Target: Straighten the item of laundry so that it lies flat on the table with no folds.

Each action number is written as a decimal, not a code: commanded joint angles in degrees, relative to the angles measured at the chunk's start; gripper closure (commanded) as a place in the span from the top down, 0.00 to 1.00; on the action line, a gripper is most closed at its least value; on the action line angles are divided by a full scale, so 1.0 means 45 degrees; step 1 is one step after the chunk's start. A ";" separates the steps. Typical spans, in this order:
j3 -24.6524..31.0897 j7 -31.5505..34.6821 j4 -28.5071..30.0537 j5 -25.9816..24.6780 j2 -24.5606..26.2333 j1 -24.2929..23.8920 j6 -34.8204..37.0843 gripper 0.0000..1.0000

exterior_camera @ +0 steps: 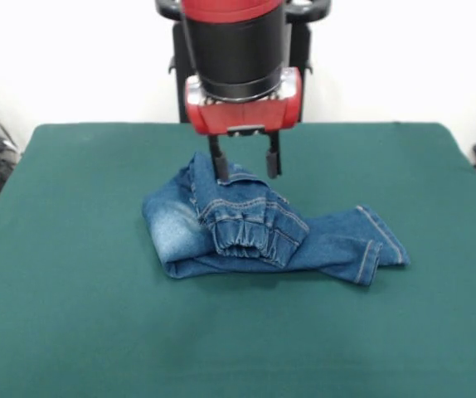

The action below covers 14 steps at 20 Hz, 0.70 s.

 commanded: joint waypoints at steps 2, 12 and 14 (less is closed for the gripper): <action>0.1999 -0.3074 -0.0349 -0.0698 0.0832 -0.0734 0.1549 1.00; 0.2570 -0.2483 0.0440 -0.1101 0.0380 -0.1139 0.1204 1.00; 0.2654 -0.2405 0.0609 -0.1113 0.0356 -0.1196 0.1025 1.00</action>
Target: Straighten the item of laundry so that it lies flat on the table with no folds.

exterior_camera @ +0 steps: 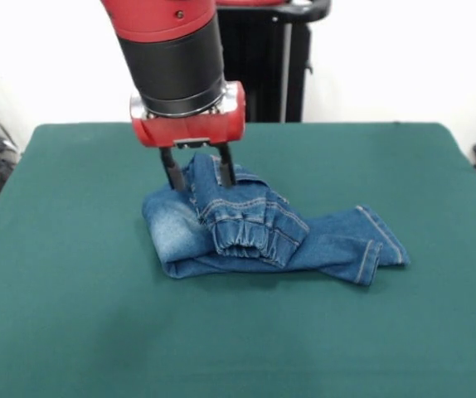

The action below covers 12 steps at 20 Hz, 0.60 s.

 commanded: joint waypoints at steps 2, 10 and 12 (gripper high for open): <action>0.1933 -0.2278 0.1051 -0.0414 0.0101 0.0052 0.0373 1.00; 0.2266 -0.1634 0.1756 -0.0523 0.0348 -0.0012 -0.1024 1.00; 0.2349 -0.1606 0.1746 -0.0532 0.0441 -0.0075 -0.1080 1.00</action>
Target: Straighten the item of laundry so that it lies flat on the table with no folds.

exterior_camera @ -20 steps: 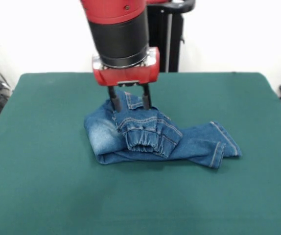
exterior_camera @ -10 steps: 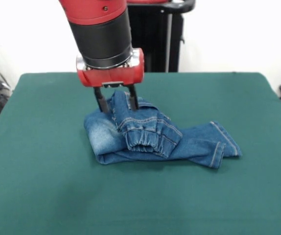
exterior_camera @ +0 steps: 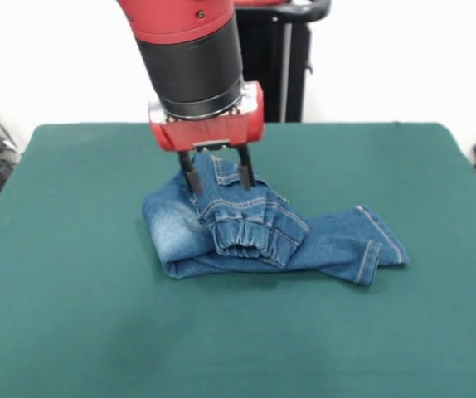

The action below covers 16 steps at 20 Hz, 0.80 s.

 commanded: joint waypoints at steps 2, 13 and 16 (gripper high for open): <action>0.1791 -0.1691 0.1753 -0.0415 0.0617 -0.0127 -0.1280 1.00; 0.2503 -0.1968 0.1785 -0.0874 0.1483 -0.0667 -0.2187 1.00; 0.2573 -0.1862 0.1978 -0.0966 0.1500 -0.0726 -0.2545 1.00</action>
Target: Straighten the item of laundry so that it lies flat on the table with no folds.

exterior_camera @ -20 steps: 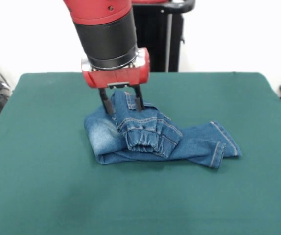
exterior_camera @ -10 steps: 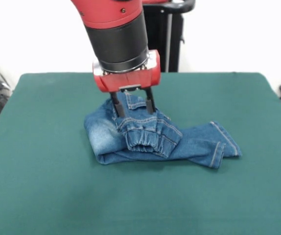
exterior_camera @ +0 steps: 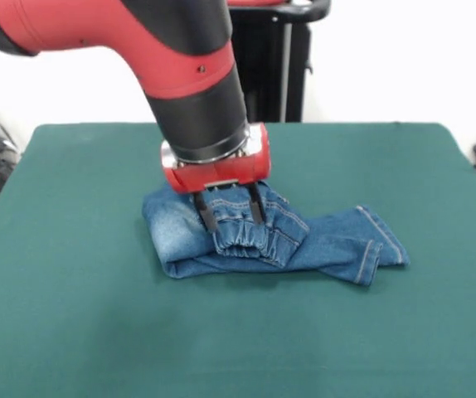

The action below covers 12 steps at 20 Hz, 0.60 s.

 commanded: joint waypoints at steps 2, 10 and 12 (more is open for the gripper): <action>0.1641 -0.1776 0.1800 -0.0788 0.0386 -0.0017 -0.1168 1.00; 0.1943 -0.1192 0.2473 -0.1069 0.0084 -0.0211 -0.1400 1.00; 0.1974 -0.1121 0.2474 -0.1111 0.0055 -0.0236 -0.1362 1.00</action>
